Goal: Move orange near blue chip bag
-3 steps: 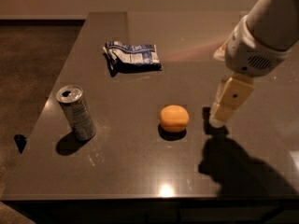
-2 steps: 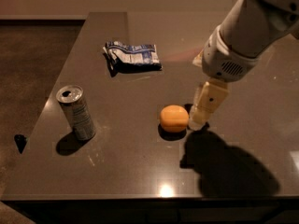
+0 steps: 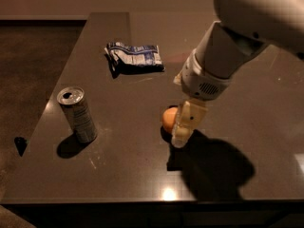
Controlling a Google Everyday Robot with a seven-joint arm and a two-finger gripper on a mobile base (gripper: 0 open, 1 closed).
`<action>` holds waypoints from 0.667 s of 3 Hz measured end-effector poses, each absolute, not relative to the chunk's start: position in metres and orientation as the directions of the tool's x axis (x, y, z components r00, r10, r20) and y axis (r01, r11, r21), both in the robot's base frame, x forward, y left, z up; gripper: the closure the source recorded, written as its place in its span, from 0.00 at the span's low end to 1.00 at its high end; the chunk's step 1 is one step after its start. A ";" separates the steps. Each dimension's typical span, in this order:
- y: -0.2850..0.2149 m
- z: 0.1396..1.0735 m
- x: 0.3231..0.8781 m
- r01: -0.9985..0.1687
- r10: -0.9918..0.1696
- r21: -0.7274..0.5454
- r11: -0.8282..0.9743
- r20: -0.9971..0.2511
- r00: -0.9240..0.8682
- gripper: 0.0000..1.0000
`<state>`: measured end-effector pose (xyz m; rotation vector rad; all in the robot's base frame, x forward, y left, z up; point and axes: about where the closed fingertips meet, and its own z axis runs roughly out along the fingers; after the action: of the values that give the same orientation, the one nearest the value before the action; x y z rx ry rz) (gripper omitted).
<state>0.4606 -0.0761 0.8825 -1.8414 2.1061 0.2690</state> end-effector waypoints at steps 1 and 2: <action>-0.073 0.865 0.459 -0.990 -0.930 -0.050 0.129 -0.352 -0.103 0.00; -0.072 0.853 0.456 -0.992 -0.933 -0.027 0.123 -0.345 -0.106 0.00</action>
Offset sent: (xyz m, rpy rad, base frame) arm -0.0077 0.0027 -0.0440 -0.0202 0.0787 0.0264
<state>0.4556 -0.0722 0.8528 -1.8886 2.1265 0.3065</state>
